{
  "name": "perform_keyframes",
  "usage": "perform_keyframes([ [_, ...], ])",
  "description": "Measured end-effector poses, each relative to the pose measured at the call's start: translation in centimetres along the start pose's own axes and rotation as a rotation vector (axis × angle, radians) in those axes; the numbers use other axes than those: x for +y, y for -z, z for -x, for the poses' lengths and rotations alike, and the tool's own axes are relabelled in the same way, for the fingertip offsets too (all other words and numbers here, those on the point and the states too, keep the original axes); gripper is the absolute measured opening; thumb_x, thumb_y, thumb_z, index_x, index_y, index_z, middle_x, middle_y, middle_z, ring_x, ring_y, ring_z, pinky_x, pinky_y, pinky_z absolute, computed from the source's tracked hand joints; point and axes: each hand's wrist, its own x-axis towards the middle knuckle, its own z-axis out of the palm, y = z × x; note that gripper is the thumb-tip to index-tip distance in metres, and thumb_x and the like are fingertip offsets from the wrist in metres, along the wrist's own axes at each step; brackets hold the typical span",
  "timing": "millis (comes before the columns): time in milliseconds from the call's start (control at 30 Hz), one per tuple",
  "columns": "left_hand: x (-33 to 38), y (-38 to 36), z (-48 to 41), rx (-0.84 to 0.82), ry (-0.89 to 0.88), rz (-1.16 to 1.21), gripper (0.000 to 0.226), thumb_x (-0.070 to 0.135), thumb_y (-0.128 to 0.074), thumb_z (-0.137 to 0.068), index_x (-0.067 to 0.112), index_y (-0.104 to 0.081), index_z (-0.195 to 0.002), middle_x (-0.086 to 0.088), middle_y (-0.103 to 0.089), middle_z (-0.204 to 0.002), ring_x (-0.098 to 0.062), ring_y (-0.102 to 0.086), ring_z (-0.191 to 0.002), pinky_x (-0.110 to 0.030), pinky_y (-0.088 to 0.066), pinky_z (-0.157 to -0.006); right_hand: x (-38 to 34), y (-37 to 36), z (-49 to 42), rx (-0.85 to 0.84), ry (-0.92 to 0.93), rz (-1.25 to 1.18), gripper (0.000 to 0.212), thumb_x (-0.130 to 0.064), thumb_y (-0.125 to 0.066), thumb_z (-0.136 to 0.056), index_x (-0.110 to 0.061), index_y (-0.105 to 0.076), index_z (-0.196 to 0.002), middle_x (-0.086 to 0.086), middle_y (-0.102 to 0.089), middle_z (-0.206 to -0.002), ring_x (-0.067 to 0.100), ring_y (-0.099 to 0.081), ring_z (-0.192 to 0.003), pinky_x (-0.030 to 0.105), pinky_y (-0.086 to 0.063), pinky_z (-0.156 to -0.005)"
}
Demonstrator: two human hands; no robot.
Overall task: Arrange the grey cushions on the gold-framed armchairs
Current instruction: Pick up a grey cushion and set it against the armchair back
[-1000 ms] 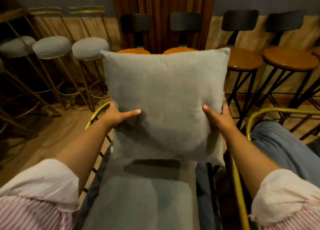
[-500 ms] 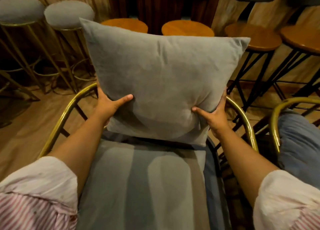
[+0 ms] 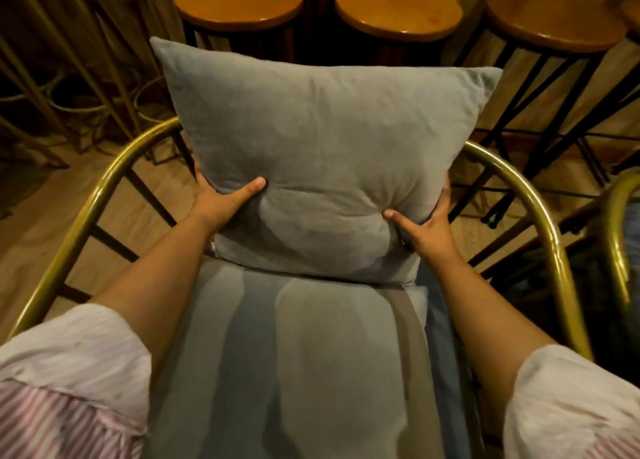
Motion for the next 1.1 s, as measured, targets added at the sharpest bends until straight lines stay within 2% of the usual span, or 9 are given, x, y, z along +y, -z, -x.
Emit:
perform_keyframes([
  [100, -0.6, -0.5, 0.0, -0.002, 0.052, -0.025, 0.122, 0.053, -0.079, -0.061, 0.019, -0.005, -0.152, -0.004, -0.019, -0.16, -0.027, -0.024, -0.145, -0.043, -0.024, -0.119, 1.1, -0.5, 0.7, -0.041, -0.09, -0.004, 0.108, -0.025, -0.081, -0.071, -0.02, -0.008, -0.151, 0.005, -0.023, -0.157, 0.022, -0.03, -0.141, 0.035, -0.033, -0.114],
  [167, -0.5, -0.8, 0.6, 0.022, 0.09, -0.045, 0.121, 0.056, -0.077, -0.062, 0.018, -0.007, -0.152, -0.007, -0.018, -0.16, -0.029, -0.023, -0.145, -0.043, -0.023, -0.119, 0.9, -0.4, 0.7, -0.057, -0.142, 0.007, 0.107, -0.024, -0.08, -0.072, -0.019, -0.008, -0.151, 0.007, -0.025, -0.156, 0.026, -0.031, -0.14, 0.046, -0.033, -0.114],
  [367, 1.9, -2.3, 6.7, 0.087, 0.045, -0.023, 0.098, 0.052, -0.06, -0.082, 0.014, -0.003, -0.153, -0.013, -0.019, -0.16, -0.032, -0.022, -0.146, -0.044, -0.021, -0.119, -2.7, 2.2, 2.6, -0.192, -0.219, 0.143, 0.081, -0.018, -0.067, -0.086, -0.013, -0.018, -0.15, 0.01, -0.038, -0.151, 0.028, -0.039, -0.136, 0.035, -0.035, -0.109],
  [500, 5.9, -4.8, 11.6, -0.111, 0.085, -0.164, 0.076, 0.03, -0.046, -0.097, 0.006, 0.001, -0.152, -0.021, -0.023, -0.157, -0.035, -0.027, -0.143, -0.036, -0.024, -0.113, -5.9, 6.1, 5.5, -0.17, -0.182, 0.343, 0.058, -0.036, -0.056, -0.092, -0.008, -0.042, -0.14, 0.015, -0.041, -0.148, 0.031, -0.031, -0.141, 0.036, -0.03, -0.111],
  [667, 12.9, -9.0, 18.6, -0.396, -0.096, -0.311, 0.066, 0.029, -0.041, -0.099, 0.007, -0.009, -0.152, -0.018, -0.032, -0.154, -0.031, -0.035, -0.14, -0.032, -0.028, -0.11, -8.9, 14.2, 9.2, -0.047, -0.004, 0.383, 0.042, -0.027, -0.057, -0.092, -0.008, -0.055, -0.13, 0.014, -0.048, -0.142, 0.027, -0.027, -0.143, 0.02, -0.018, -0.108],
  [733, 15.7, -11.3, 21.6, -0.432, -0.155, -0.324, 0.065, 0.032, -0.041, -0.099, 0.008, -0.013, -0.152, -0.018, -0.043, -0.146, -0.032, -0.044, -0.132, -0.033, -0.033, -0.107, -9.5, 18.1, 10.1, 0.01, 0.013, 0.376, 0.039, -0.026, -0.057, -0.093, -0.007, -0.057, -0.127, 0.015, -0.052, -0.138, 0.022, -0.03, -0.14, 0.018, -0.015, -0.109],
  [833, 19.0, -16.1, 26.8, -0.505, -0.222, -0.283, 0.062, 0.028, -0.044, -0.098, 0.007, -0.019, -0.15, -0.008, -0.058, -0.109, -0.024, -0.057, -0.102, -0.029, -0.042, -0.089, -9.8, 25.2, 11.5, 0.084, -0.046, 0.347, 0.039, -0.027, -0.056, -0.093, -0.007, -0.057, -0.127, 0.015, -0.052, -0.138, 0.028, -0.033, -0.14, 0.023, -0.02, -0.11],
  [967, 21.2, -22.8, 33.6, -0.612, -0.242, -0.241, 0.037, 0.024, -0.051, -0.095, 0.013, -0.047, -0.13, -0.01, -0.053, -0.116, -0.026, -0.054, -0.108, -0.031, -0.044, -0.089, -9.6, 34.6, 14.3, 0.141, -0.062, 0.348, 0.041, -0.028, -0.056, -0.093, -0.005, -0.056, -0.126, 0.016, -0.056, -0.132, 0.03, -0.045, -0.13, 0.031, -0.03, -0.109],
  [1100, 22.6, -29.1, 41.3, -0.682, -0.251, -0.247, 0.031, 0.022, -0.047, -0.097, 0.006, -0.051, -0.123, -0.004, -0.057, -0.113, -0.02, -0.057, -0.104, -0.015, -0.041, -0.08, -8.7, 43.5, 17.8, 0.187, -0.133, 0.384, 0.044, -0.029, -0.052, -0.095, -0.009, -0.05, -0.134, 0.013, -0.05, -0.139, 0.027, -0.044, -0.13, 0.031, -0.033, -0.106],
])
